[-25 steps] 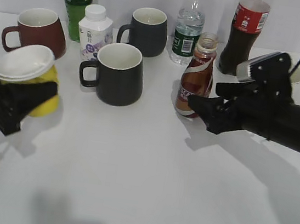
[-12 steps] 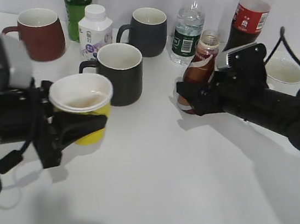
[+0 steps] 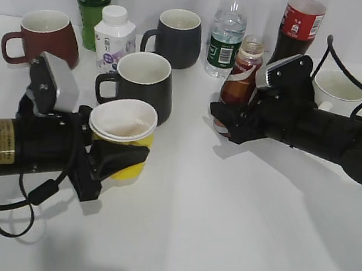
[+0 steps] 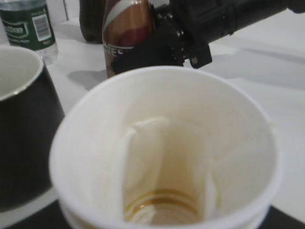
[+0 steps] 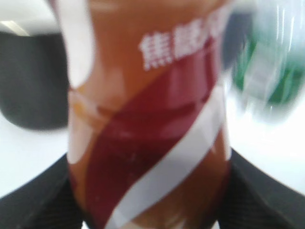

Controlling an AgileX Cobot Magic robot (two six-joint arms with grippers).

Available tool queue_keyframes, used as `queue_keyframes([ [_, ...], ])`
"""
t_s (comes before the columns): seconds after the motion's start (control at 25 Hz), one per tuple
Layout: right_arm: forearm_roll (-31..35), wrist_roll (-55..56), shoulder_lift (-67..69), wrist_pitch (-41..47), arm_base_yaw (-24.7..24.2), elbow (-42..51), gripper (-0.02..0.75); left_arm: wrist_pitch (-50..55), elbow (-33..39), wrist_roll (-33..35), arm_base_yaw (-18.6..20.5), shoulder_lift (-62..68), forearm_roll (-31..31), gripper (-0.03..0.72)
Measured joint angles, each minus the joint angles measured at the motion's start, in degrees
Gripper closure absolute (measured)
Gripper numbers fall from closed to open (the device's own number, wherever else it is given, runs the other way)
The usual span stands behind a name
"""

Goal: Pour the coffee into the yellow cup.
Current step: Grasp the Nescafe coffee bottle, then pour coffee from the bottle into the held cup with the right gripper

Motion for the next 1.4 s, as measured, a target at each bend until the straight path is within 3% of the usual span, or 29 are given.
queue_keyframes([
  [0.56, -4.79, -16.08, -6.7, 0.51, 0.0, -0.98, 0.234, -1.54, -1.66, 0.0, 0.0, 2.67, 3.12, 0.309],
  [0.96, -18.28, -22.13, -7.19, 0.51, 0.0, -5.38, 0.234, -1.9, -3.05, 0.0, -0.08, 2.71, 5.52, 0.309],
  [1.4, -19.73, -34.5, -10.21, 0.51, 0.0, -5.48, 0.234, 0.53, -10.35, 0.0, -6.43, 5.13, 6.55, 0.309],
])
